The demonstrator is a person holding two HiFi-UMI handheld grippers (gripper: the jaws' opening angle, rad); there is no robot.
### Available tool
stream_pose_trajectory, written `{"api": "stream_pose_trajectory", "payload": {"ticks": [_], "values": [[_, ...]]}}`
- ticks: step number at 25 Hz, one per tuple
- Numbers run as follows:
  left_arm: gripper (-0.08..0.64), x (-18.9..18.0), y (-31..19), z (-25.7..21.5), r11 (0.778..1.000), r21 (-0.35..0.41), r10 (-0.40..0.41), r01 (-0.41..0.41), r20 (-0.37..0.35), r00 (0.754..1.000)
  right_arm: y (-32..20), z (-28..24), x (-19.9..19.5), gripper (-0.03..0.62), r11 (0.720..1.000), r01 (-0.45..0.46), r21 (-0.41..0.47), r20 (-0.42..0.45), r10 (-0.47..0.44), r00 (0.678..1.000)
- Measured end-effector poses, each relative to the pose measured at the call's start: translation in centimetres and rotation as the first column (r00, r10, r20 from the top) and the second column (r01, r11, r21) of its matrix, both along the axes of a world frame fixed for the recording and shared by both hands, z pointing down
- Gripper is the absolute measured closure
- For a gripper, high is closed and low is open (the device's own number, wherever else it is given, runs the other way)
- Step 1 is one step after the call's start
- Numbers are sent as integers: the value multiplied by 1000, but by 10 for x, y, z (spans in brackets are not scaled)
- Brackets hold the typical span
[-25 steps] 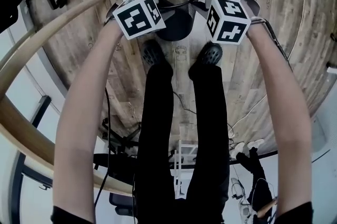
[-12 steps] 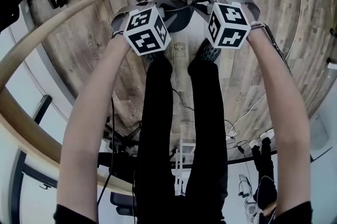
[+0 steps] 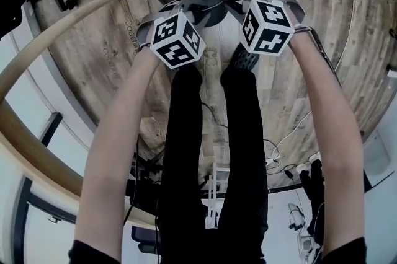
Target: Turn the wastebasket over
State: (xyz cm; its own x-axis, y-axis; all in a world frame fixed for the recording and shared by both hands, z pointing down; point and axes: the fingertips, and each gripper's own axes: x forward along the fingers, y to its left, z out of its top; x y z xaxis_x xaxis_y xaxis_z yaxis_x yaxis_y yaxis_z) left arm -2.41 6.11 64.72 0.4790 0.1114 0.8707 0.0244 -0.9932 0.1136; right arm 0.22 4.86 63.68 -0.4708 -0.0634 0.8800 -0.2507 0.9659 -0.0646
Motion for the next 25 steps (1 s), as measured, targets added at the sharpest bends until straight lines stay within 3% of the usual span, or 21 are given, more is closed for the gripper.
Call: {"api": "stream_pose_trajectory", "payload": {"ticks": [12, 17, 25], "values": [[515, -8, 66, 15, 995, -104, -1, 6, 44, 999, 62, 10, -5, 560, 988, 13, -153, 34, -8, 999], [512, -12, 98, 27, 988, -150, -14, 23, 61, 998, 93, 21, -4, 560, 977, 56, -204, 25, -52, 998], [506, -12, 135, 48, 988, -152, 30, -10, 126, 992, 130, 39, -2, 558, 956, 50, -289, 2, -51, 999]]}}
